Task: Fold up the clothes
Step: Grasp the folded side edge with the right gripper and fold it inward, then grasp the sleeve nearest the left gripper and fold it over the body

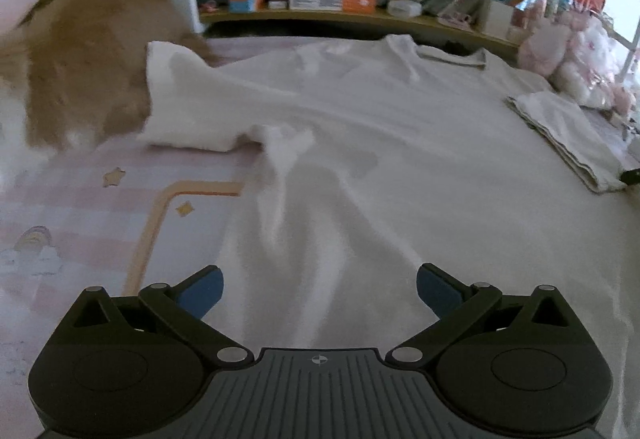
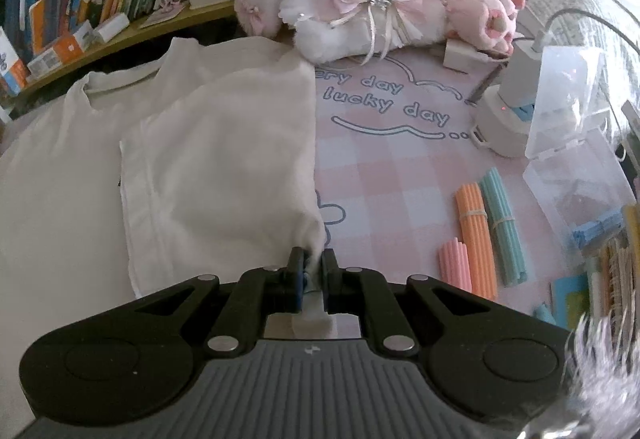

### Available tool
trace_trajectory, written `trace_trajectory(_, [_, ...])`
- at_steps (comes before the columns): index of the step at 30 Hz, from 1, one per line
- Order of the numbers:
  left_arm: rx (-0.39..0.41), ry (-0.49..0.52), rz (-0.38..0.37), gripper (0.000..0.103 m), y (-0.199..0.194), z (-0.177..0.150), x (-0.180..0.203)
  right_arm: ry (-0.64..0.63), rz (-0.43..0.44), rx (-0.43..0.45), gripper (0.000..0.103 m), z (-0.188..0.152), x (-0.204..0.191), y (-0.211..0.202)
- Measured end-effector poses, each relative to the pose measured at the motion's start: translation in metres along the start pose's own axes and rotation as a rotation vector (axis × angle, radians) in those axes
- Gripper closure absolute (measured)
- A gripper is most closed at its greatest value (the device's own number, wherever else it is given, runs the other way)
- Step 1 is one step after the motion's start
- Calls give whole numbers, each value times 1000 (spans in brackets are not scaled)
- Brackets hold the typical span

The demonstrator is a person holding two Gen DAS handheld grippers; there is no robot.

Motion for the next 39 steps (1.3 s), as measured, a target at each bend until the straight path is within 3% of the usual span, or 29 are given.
trace_trajectory(1, [4, 0, 6, 0, -1, 1, -3, 1, -3, -4, 95, 0, 0, 0])
trace_trajectory(5, [26, -10, 22, 0, -6, 8, -14, 23, -6, -5, 74, -5, 0, -8])
trace_trajectory(11, [70, -127, 26, 3, -8, 27, -49, 36, -17, 26, 71, -38, -9, -47])
trace_trajectory(14, [53, -171, 2, 27, 3, 38, -64, 44, -56, 22, 69, -60, -18, -64])
trace_trajectory(16, [29, -150, -18, 55, 12, 44, -64, 50, -87, 25, 67, -74, -26, -75])
trace_trajectory(17, [21, -131, -25, 57, 17, 45, -62, 52, -101, 27, 65, -80, -30, -79])
trace_trajectory(22, [-8, -68, -44, 57, 34, 45, -52, 93, -139, 24, 63, -102, -37, -85])
trace_trajectory(25, [-10, -58, -58, 50, 39, 45, -52, 127, -157, 20, 63, -109, -37, -83])
trace_trajectory(28, [-9, -90, -65, 40, 45, 52, -56, 126, -166, 18, 64, -111, -39, -81])
trace_trajectory(33, [9, -178, -126, 42, 53, 63, -59, 123, -180, 15, 64, -114, -44, -79])
trace_trajectory(35, [14, -156, -129, 55, 56, 64, -53, 122, -186, 14, 67, -115, -45, -78])
trace_trajectory(37, [18, -121, -124, 94, 58, 64, -45, 115, -191, 14, 69, -115, -48, -77])
trace_trajectory(39, [23, -126, -125, 101, 59, 64, -45, 118, -189, 14, 69, -114, -49, -77])
Point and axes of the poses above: each gripper's, at about its wrist camera, not at the fingertips, and y roughly the way its jaws point, x to its right, z to its top, the point moved 3 cm from there along y, roughly the way its jaws point, and after that the axes turned 14 degrees about -y, right-handed, at the moved point
